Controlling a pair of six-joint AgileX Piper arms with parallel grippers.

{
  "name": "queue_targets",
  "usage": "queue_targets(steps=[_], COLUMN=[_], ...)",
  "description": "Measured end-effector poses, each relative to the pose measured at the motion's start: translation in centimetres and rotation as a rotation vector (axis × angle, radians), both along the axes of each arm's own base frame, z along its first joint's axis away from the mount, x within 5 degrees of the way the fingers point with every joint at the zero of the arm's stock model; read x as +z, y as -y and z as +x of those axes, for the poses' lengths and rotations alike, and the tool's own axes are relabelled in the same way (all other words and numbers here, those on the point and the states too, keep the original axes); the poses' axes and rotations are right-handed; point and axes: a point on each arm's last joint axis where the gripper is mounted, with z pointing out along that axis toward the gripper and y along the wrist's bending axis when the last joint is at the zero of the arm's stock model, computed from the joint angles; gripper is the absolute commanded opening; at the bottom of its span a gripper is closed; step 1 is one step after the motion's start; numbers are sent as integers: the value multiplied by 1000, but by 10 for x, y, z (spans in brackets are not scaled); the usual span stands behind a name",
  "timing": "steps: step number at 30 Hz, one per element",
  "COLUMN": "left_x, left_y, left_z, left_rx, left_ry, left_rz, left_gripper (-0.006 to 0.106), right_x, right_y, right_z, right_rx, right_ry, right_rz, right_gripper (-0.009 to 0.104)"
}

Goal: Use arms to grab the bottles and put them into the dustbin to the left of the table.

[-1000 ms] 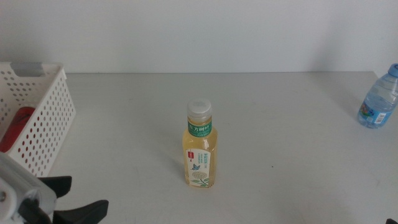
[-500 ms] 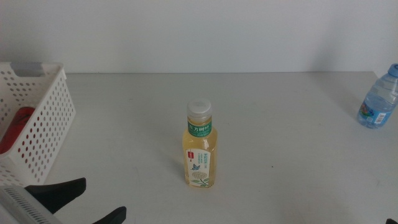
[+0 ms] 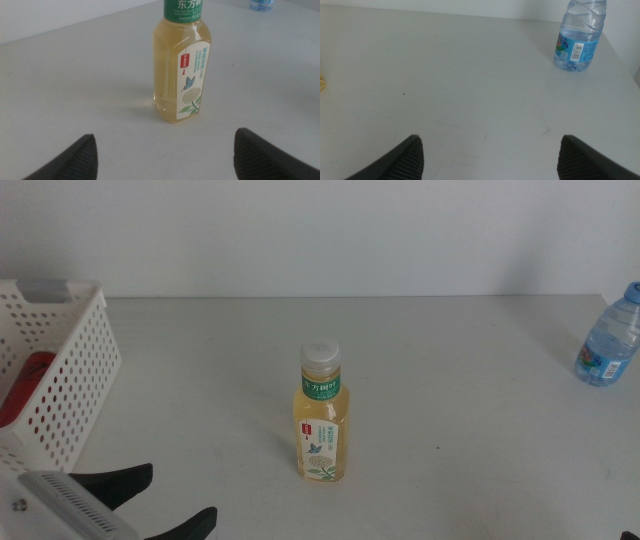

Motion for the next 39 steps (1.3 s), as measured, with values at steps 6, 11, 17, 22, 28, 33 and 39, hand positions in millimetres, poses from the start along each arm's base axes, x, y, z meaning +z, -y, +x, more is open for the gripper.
queue_targets(steps=[6,11,17,22,28,33,39], left_x=[-8,-19,-29,-40,-50,-53,-56], left_y=[13,27,49,66,79,88,97], left_z=[19,35,56,73,89,100,113], left_rx=[25,5,-40,-75,-88,-89,-89], left_ry=[-13,-7,-33,-29,-35,-40,-41], left_rz=[-30,-43,-97,-112,-118,-118,-116], left_gripper=[93,93,93,93,93,93,93], right_x=[0,0,0,0,0,0,0], right_y=[0,0,0,0,0,0,0], right_z=[0,0,0,0,0,0,0], right_rx=[0,0,0,0,0,0,0], right_ry=[0,0,0,0,0,0,0], right_rz=[0,0,0,0,0,0,0], right_gripper=[75,75,75,75,75,75,75])
